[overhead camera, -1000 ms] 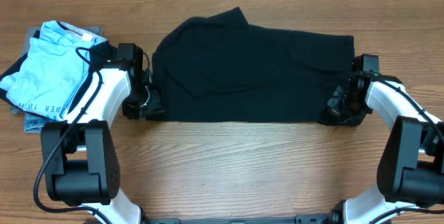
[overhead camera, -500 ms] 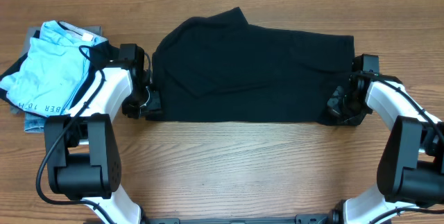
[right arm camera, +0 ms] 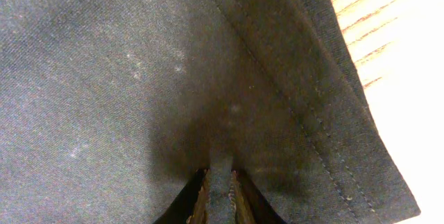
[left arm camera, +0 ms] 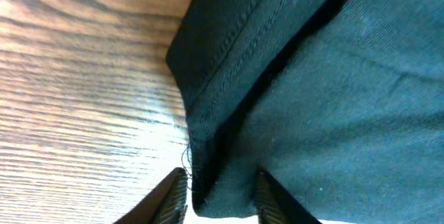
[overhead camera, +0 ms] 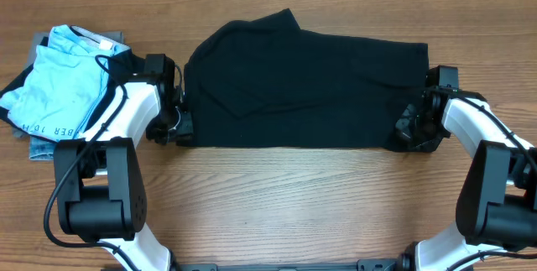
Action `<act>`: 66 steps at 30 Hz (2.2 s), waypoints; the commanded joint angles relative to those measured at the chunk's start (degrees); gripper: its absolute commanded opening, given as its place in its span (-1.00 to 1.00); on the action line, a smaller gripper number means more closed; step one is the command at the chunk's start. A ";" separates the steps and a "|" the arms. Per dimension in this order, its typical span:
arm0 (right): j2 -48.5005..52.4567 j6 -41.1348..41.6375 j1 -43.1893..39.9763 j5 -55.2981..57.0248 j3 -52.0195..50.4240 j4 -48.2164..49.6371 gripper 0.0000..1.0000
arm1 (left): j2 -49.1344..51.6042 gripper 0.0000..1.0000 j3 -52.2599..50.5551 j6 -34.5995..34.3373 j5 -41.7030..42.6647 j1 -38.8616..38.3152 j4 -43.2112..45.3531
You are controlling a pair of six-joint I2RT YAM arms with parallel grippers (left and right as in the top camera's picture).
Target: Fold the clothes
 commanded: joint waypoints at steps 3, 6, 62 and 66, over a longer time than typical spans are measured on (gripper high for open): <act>3.65 0.31 -0.55 0.87 -3.52 -0.55 -0.69 | 0.76 -0.83 -3.41 0.90 -1.88 0.09 1.42; 3.63 0.31 -0.55 0.87 -3.52 -0.57 -0.69 | 0.76 -0.92 -3.63 0.87 -3.78 0.11 0.76; 3.56 2.56 -0.52 1.36 17.29 -26.53 -0.12 | 0.72 0.51 6.43 -15.50 -14.58 0.83 -26.86; 3.56 -1.77 -0.48 -3.78 24.24 -28.33 0.16 | 0.72 0.51 21.38 -14.80 -13.07 0.26 -31.98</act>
